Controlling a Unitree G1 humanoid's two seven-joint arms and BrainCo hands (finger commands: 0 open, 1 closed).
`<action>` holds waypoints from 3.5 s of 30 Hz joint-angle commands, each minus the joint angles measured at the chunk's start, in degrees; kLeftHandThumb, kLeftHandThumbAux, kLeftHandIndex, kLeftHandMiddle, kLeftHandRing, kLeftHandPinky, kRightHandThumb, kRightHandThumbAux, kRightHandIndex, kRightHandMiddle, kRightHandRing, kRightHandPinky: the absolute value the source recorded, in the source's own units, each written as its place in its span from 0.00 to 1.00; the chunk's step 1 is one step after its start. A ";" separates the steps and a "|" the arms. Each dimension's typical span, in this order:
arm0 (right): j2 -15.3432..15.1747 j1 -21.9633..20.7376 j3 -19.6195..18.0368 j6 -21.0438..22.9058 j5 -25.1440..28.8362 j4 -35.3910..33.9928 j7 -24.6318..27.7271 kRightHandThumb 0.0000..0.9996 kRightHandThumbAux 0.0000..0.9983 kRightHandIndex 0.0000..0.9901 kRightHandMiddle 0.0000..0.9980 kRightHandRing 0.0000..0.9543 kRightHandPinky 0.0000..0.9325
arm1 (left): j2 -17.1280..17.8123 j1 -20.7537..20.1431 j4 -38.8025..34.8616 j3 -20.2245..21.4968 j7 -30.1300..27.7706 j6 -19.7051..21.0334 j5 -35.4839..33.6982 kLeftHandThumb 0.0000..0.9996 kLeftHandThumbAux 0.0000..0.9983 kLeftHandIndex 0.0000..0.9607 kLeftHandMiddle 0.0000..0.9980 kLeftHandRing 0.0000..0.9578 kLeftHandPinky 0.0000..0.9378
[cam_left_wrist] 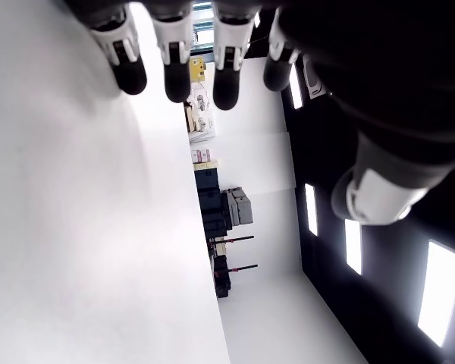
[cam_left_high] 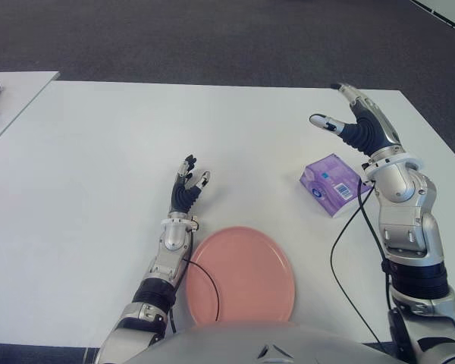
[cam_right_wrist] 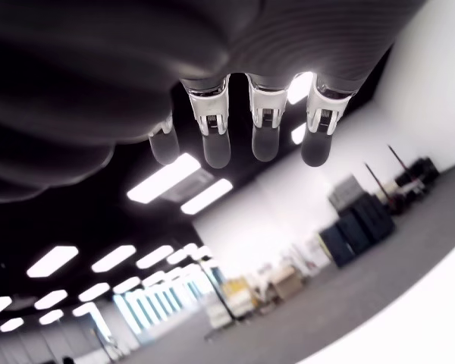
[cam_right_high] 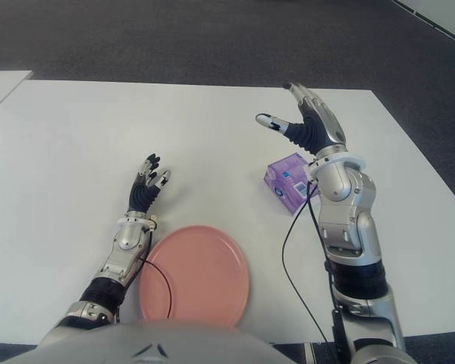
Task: Put the tissue paper into the plate.
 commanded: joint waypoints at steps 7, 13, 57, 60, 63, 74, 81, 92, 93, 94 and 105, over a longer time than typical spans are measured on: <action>-6.37 0.41 4.42 4.11 -5.25 1.72 10.12 0.40 0.11 0.00 0.00 0.00 0.00 | -0.18 1.33 1.42 -0.59 -0.33 2.45 0.41 0.17 0.55 0.09 0.12 0.10 0.11; -8.82 0.36 5.96 5.66 -6.95 1.10 15.47 0.38 0.09 0.00 0.00 0.00 0.00 | -0.24 1.26 1.15 -0.52 -0.32 2.77 0.24 0.17 0.55 0.09 0.12 0.10 0.12; -7.50 1.73 15.61 -9.19 -12.23 32.89 -5.92 0.31 0.13 0.00 0.00 0.00 0.00 | -0.37 3.12 -5.46 -0.64 -0.82 7.29 -0.16 0.19 0.55 0.09 0.11 0.11 0.12; -7.26 1.92 16.21 -9.17 -12.82 33.61 -6.69 0.30 0.13 0.00 0.00 0.00 0.00 | -0.36 3.23 -5.59 -0.54 -0.98 7.47 -0.38 0.19 0.55 0.09 0.11 0.11 0.12; -7.21 2.08 16.60 -9.11 -13.19 33.87 -7.13 0.30 0.13 0.00 0.00 0.00 0.00 | -0.36 3.31 -5.64 -0.48 -1.00 7.49 -0.48 0.20 0.56 0.09 0.12 0.11 0.12; -6.91 3.24 18.42 -8.95 -15.13 33.70 -7.90 0.29 0.15 0.00 0.00 0.00 0.00 | -0.12 3.55 -5.80 -0.39 -1.07 7.44 -0.45 0.20 0.56 0.09 0.12 0.11 0.13; -7.35 5.40 18.82 -10.36 -15.45 32.41 -9.22 0.29 0.17 0.00 0.00 0.00 0.00 | -0.07 3.70 -6.04 -0.24 -1.57 7.46 -0.84 0.21 0.57 0.09 0.12 0.11 0.12; -7.76 9.26 20.40 -9.95 -17.46 29.91 -9.62 0.30 0.17 0.00 0.00 0.00 0.00 | 0.27 3.87 -6.08 -0.09 -1.28 6.53 -0.28 0.21 0.59 0.09 0.13 0.13 0.14; -7.73 9.85 20.76 -9.84 -17.99 29.70 -9.77 0.31 0.18 0.00 0.00 0.00 0.00 | 0.32 3.89 -6.08 -0.11 -1.21 6.45 -0.20 0.21 0.59 0.09 0.13 0.13 0.14; -7.66 10.29 21.02 -9.74 -18.42 29.50 -9.85 0.31 0.18 0.00 0.00 0.00 0.00 | 0.39 3.92 -6.09 -0.10 -1.18 6.39 -0.16 0.20 0.59 0.09 0.13 0.13 0.14; -6.32 13.65 24.20 -8.60 -24.88 29.18 -13.20 0.28 0.24 0.00 0.00 0.00 0.00 | 1.01 3.78 -5.96 0.04 -1.53 6.54 -0.52 0.19 0.58 0.10 0.14 0.13 0.13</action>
